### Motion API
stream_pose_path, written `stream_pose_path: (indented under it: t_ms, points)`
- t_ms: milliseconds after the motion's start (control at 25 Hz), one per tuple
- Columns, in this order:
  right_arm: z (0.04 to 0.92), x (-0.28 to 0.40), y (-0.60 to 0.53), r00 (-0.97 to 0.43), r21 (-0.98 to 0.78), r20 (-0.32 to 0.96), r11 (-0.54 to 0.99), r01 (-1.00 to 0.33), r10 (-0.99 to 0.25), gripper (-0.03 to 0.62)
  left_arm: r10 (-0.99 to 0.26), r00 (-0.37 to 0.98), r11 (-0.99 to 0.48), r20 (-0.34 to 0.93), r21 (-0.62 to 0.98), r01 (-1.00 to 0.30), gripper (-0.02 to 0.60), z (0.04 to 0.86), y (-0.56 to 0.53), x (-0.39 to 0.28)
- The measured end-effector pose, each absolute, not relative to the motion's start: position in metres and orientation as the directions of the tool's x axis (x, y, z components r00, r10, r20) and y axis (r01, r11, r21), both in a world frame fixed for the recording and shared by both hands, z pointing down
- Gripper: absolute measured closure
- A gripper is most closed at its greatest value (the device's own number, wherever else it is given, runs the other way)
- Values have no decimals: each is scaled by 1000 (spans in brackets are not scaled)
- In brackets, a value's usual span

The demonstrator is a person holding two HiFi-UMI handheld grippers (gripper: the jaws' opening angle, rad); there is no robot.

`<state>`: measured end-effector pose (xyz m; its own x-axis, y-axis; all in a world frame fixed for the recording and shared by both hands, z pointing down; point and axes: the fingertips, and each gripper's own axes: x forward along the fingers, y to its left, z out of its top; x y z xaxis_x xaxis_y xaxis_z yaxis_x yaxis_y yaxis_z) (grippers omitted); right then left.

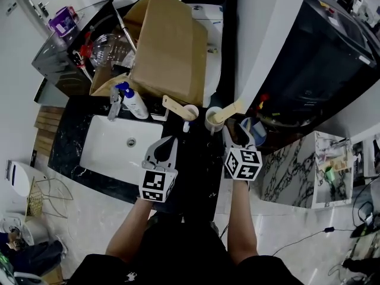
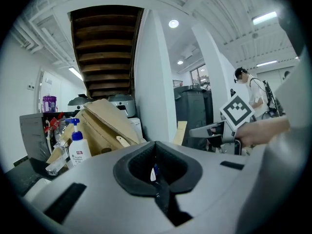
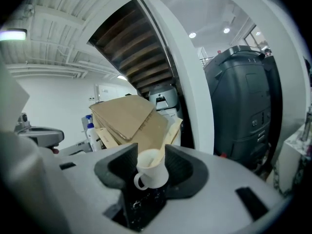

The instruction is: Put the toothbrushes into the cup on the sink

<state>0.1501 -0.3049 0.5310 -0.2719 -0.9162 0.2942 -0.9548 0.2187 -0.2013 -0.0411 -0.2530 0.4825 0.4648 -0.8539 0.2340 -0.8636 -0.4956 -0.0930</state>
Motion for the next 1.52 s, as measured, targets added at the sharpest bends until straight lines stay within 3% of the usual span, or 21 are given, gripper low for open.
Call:
stream_pose_path:
  t_ms: [240,600,1520]
  points:
    - [509,148,-282,-290,-190,239,248,-950,-927,466,-864,460,-487,205,-104,-867,578,472,-237,-42]
    - [468,147,-252,-266,-161,153,242,-957,-952,592,-852,503,-517,145,-84,-852,578,444,-221,-38]
    - [374,78,-144,-162,-63,56,158,-985,-985,592,-773,633,-634,32,-56,-772,580,391,-178,-95]
